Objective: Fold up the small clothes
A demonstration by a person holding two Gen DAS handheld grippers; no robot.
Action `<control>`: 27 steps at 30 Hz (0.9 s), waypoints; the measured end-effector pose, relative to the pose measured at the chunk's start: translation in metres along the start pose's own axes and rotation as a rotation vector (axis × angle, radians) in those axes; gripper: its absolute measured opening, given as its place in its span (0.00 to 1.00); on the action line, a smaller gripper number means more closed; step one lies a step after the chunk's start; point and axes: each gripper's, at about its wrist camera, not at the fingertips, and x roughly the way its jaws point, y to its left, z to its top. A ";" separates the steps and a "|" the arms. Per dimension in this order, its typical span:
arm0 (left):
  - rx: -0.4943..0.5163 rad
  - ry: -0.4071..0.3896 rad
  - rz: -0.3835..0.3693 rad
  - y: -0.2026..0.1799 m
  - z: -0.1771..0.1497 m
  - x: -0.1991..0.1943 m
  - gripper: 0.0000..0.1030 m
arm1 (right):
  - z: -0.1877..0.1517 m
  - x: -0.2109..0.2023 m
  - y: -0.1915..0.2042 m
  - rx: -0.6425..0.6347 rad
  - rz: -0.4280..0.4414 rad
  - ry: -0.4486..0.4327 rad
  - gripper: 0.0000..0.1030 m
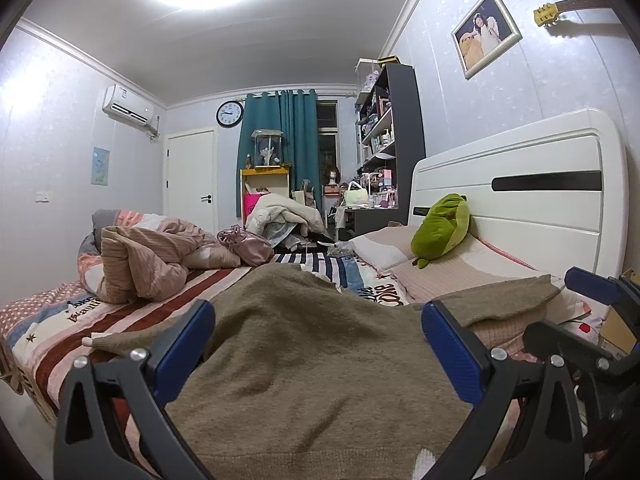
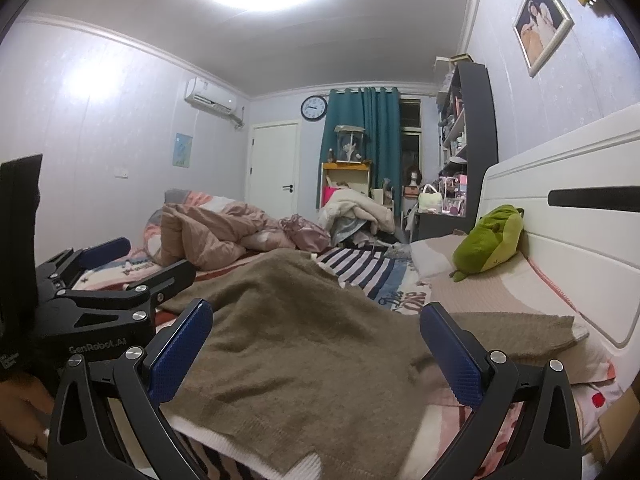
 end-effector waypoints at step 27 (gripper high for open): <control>-0.005 0.008 -0.007 0.000 -0.008 0.010 0.99 | -0.005 0.003 -0.007 0.020 0.000 0.003 1.00</control>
